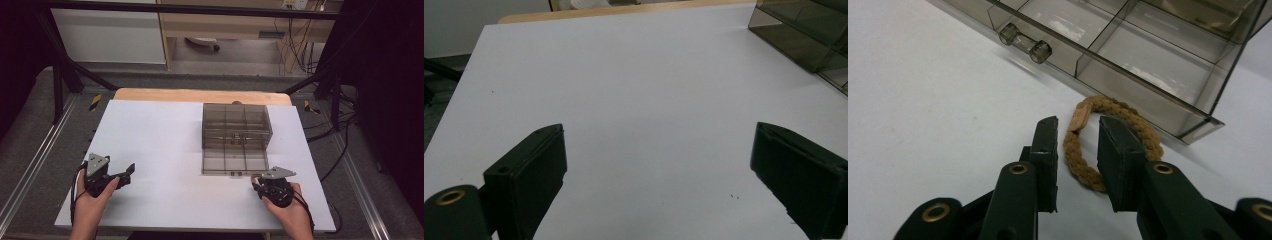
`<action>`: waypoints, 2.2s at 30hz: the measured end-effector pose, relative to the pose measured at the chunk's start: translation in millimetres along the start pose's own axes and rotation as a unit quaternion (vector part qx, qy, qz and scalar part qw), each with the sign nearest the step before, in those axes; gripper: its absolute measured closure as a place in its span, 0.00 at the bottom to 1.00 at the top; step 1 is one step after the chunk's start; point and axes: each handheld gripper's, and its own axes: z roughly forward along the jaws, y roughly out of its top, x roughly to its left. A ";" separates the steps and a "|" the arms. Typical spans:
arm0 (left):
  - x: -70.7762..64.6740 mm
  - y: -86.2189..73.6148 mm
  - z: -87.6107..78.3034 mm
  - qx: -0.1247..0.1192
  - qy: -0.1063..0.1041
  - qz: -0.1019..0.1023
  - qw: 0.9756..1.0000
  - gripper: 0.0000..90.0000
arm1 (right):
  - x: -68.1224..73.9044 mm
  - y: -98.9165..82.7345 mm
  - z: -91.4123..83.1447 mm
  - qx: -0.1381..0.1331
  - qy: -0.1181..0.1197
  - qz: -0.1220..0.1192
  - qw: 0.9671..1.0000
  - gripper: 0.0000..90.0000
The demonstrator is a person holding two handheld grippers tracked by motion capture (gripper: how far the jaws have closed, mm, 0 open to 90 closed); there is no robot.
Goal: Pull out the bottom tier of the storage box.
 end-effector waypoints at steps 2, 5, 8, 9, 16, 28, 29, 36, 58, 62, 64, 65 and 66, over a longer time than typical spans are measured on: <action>-0.4 0.0 0.1 0.000 -0.001 0.001 1.000 0.08 | 0.7 0.4 2.8 0.004 -0.001 -0.001 1.000 0.75; -0.5 -0.1 0.4 0.002 -0.001 0.001 1.000 0.08 | 1.1 0.9 5.0 0.007 0.001 -0.001 1.000 0.75; -0.6 -0.1 0.3 0.002 -0.001 0.002 1.000 0.08 | 1.0 1.4 8.2 0.013 0.002 -0.003 1.000 0.77; -0.7 -0.1 0.2 0.002 -0.001 0.002 1.000 0.08 | 0.9 1.8 9.0 0.015 0.004 -0.002 1.000 0.78; -0.5 -0.2 0.5 0.003 -0.002 0.003 1.000 0.08 | 0.9 3.5 10.9 0.016 0.012 0.002 1.000 0.86; -0.4 0.0 0.4 0.003 -0.002 0.004 1.000 0.09 | 1.5 3.0 7.0 0.020 0.018 0.005 1.000 0.95; -0.2 0.0 0.4 0.002 -0.001 0.003 1.000 0.09 | 1.7 3.0 5.9 0.018 0.016 0.005 1.000 0.95; -0.2 0.3 -1.5 0.000 0.000 0.003 1.000 0.09 | 3.7 0.7 -6.7 0.000 0.007 0.008 1.000 0.95; -0.1 0.8 -1.3 -0.004 0.003 -0.001 1.000 0.09 | 10.4 6.0 -28.4 -0.063 -0.007 -0.004 0.998 0.95; 0.5 1.2 -2.8 -0.007 0.005 -0.001 1.000 0.09 | 11.4 7.1 -30.0 -0.069 -0.005 -0.006 0.998 0.95; 1.4 1.2 -3.1 -0.010 0.005 -0.004 1.000 0.09 | 11.7 7.6 -31.2 -0.073 -0.004 -0.006 0.997 0.95; 1.7 1.2 -3.1 -0.010 0.005 -0.004 1.000 0.09 | 11.9 8.2 -32.0 -0.076 -0.004 -0.004 0.997 0.95; 1.9 1.4 -3.1 -0.010 0.005 -0.005 1.000 0.09 | 12.0 8.5 -32.3 -0.077 -0.005 -0.004 0.997 0.95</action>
